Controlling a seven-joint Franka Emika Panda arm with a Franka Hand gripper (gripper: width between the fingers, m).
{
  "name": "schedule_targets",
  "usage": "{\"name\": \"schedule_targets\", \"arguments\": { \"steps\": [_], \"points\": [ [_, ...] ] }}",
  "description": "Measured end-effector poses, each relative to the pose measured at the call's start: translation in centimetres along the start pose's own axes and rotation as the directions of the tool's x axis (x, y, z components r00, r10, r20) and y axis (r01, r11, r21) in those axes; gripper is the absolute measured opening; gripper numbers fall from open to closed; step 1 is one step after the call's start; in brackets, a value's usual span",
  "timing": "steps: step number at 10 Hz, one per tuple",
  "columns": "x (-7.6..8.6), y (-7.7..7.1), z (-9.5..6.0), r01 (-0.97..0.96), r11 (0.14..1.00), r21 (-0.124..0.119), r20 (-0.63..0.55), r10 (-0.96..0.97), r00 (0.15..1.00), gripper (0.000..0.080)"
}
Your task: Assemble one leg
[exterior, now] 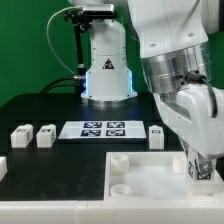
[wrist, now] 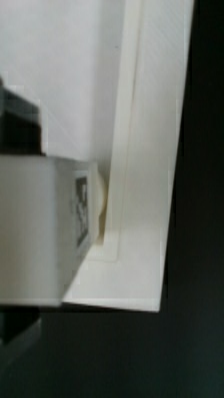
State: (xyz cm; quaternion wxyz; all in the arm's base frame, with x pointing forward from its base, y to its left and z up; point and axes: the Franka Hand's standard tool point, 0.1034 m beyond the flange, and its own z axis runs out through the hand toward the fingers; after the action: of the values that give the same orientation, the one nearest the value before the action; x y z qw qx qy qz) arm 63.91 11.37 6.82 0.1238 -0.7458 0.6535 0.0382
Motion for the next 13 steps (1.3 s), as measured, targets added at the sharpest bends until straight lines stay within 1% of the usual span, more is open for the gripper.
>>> {"name": "schedule_targets", "arguments": {
  "steps": [1, 2, 3, 4, 5, 6, 7, 8, 9, 10, 11, 12, 13],
  "points": [
    [0.1, 0.0, -0.3, 0.189, 0.982, -0.03, 0.012, -0.188, 0.982, 0.0566],
    [-0.2, -0.2, -0.5, 0.347, 0.937, -0.043, 0.013, -0.347, 0.938, 0.0629],
    [-0.9, -0.3, -0.6, 0.511, 0.857, -0.069, 0.007, -0.512, 0.859, 0.0629],
    [-1.0, -0.3, -0.5, 0.595, 0.801, -0.069, 0.013, -0.595, 0.803, 0.0629],
    [-0.8, -0.3, -0.5, 0.677, 0.733, -0.069, 0.019, -0.677, 0.736, 0.0646],
    [-0.9, -0.2, -0.5, 0.759, 0.647, -0.068, 0.027, -0.759, 0.65, 0.0646],
    [-1.2, -0.2, -0.3, 0.889, 0.443, -0.114, 0.024, -0.893, 0.449, 0.0649],
    [-1.5, -0.1, -0.1, 0.948, 0.286, -0.137, 0.034, -0.956, 0.293, 0.0649],
    [-0.9, -0.2, -0.1, 0.99, 0.063, -0.13, 0.044, -0.997, 0.069, 0.0649],
    [-1.0, -0.2, 0.1, 0.991, 0.038, -0.131, 0.026, -0.999, 0.042, 0.0649],
    [-1.1, -0.1, 0.2, 0.989, 0.073, -0.13, 0.024, -0.997, 0.077, 0.0649],
    [-1.1, -0.1, 0.2, 0.989, 0.077, -0.129, 0.023, -0.996, 0.081, 0.0545],
    [-1.1, -0.1, 0.2, 0.984, 0.12, -0.13, 0.018, -0.992, 0.124, 0.0389]
  ]
}}
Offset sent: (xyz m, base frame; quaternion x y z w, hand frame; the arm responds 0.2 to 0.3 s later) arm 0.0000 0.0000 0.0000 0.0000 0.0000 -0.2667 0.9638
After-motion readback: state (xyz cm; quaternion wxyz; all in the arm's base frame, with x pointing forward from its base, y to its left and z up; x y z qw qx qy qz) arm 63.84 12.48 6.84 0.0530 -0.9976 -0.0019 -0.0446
